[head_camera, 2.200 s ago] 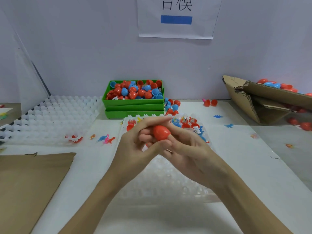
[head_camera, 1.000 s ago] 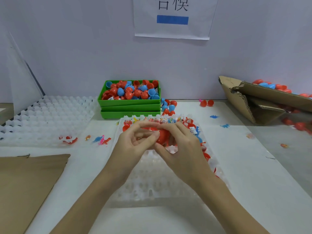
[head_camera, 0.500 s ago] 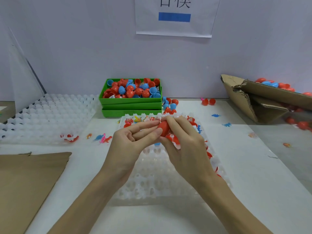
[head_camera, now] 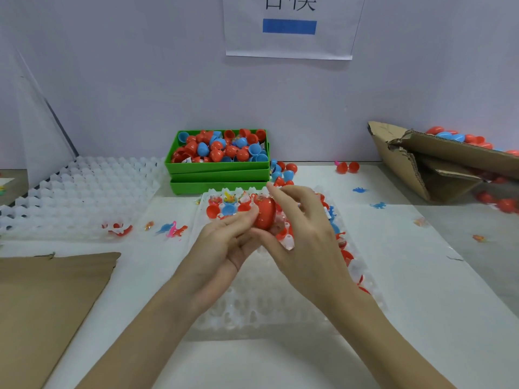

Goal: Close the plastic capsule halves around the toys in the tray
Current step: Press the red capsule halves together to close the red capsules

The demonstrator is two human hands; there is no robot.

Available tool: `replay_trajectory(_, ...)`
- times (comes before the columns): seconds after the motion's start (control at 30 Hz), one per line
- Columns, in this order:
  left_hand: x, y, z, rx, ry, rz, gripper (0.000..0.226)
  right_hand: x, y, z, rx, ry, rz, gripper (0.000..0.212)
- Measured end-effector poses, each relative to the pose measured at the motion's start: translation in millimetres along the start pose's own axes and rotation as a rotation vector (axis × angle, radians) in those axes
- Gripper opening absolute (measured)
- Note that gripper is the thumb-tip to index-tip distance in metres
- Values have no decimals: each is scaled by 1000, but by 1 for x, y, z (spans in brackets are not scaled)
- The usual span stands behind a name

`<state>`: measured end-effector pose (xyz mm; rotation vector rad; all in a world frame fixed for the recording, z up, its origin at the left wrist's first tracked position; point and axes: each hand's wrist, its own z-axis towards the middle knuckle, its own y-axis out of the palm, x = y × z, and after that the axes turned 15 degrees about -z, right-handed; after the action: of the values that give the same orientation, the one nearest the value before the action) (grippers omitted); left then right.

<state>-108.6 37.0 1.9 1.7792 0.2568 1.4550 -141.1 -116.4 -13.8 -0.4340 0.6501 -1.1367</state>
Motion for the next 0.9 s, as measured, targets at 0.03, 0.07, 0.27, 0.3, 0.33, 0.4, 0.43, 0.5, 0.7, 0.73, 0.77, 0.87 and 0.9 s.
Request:
replay_trajectory(0.03, 2, 0, 1, -15, -70, -111, 33, -1, 0, 0, 3, 1, 45, 59)
replay_trajectory(0.07, 3, -2, 1, -30, -125, -195, 37, -2, 0, -1, 3, -2, 92, 57)
replay_trajectory(0.27, 3, -5, 1, -56, -203, -280, 46, -3, -4, -1, 10, -9, 109, 48)
replay_trajectory(0.3, 2, -4, 2, -31, -163, -205, 42, -1, -4, 0, 22, -9, 78, 48)
replay_trajectory(0.33, 0, -2, 2, 2, -101, -99, 39, 0, -5, 1, 36, -8, 49, 48)
replay_trajectory(0.4, -4, -1, 2, 37, 54, 121, 42, 2, -4, 1, 54, -10, 10, 46)
replay_trajectory(0.43, -5, -2, 1, 30, 113, 199, 39, 3, -4, 1, 53, -18, -1, 46)
replay_trajectory(0.5, -6, -4, 0, 15, 178, 287, 30, 5, -3, 1, 37, -45, -20, 45)
replay_trajectory(0.7, -4, -8, 1, -3, 116, 292, 41, 6, -3, -1, -29, -70, -34, 48)
replay_trajectory(0.73, -3, -7, 1, -16, 94, 260, 40, 5, -3, -1, -18, -62, -26, 50)
replay_trajectory(0.77, -2, -7, 1, -35, 64, 214, 38, 4, -3, 0, 0, -54, -10, 52)
replay_trajectory(0.87, 2, -5, 1, -94, -116, -76, 38, 0, -5, 1, 44, -41, 106, 55)
replay_trajectory(0.9, 4, -5, 0, -121, -194, -208, 39, -2, -5, 1, 53, -44, 149, 55)
